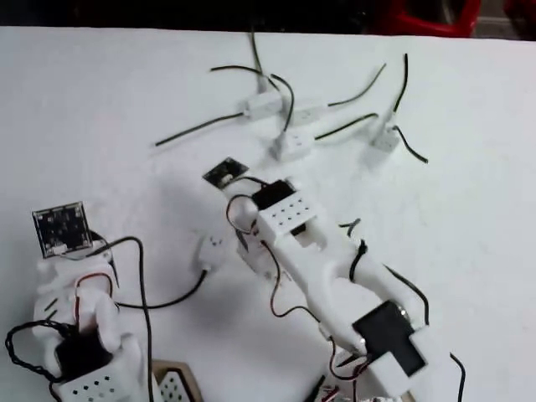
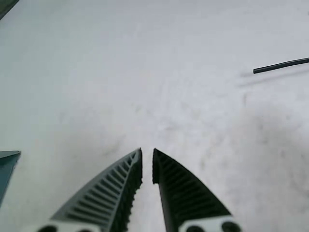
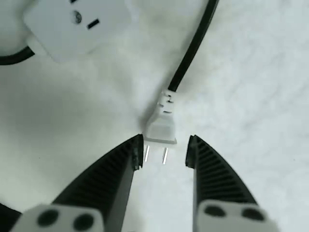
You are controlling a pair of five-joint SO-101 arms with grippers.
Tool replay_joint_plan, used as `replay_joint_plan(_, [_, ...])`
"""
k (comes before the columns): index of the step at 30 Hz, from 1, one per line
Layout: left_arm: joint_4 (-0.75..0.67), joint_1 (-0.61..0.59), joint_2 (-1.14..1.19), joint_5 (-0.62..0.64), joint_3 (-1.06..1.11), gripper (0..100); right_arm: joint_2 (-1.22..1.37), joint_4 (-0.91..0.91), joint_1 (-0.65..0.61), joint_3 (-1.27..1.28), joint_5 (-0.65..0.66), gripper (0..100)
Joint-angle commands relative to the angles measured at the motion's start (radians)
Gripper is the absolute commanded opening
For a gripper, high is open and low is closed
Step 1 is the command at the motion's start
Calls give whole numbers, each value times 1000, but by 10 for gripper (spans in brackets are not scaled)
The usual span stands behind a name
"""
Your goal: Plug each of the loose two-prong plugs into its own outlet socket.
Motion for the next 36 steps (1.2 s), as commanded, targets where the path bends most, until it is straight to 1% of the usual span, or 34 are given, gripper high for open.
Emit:
replay_joint_plan(1, [-25,-8,-12,11,-38,62,-56,13,-4,2,-6,138])
replay_joint_plan(3, [-25,-8,-12,11,-38,62,-48,-13,-19,32,-6,138])
replay_joint_plan(9, [-25,-8,-12,11,-38,62,-47,-182,-21,163,3,138])
replay_joint_plan(14, [-25,-8,-12,11,-38,62,-47,-249,-24,218,3,138])
replay_joint_plan(19, [-25,-8,-12,11,-38,62,-71,-240,-24,195,2,138])
replay_joint_plan(22, [-25,-8,-12,11,-38,62,-111,-177,-25,143,-5,138])
replay_joint_plan(27, [-25,-8,-12,11,-38,62,-179,-104,-85,112,-6,138])
replay_joint_plan(29, [-25,-8,-12,11,-38,62,-180,-111,-104,130,-8,138])
replay_joint_plan(34, [-25,-8,-12,11,-38,62,-180,-194,-101,201,-8,140])
replay_joint_plan(36, [-25,-8,-12,11,-38,62,-180,-189,-101,209,-8,141])
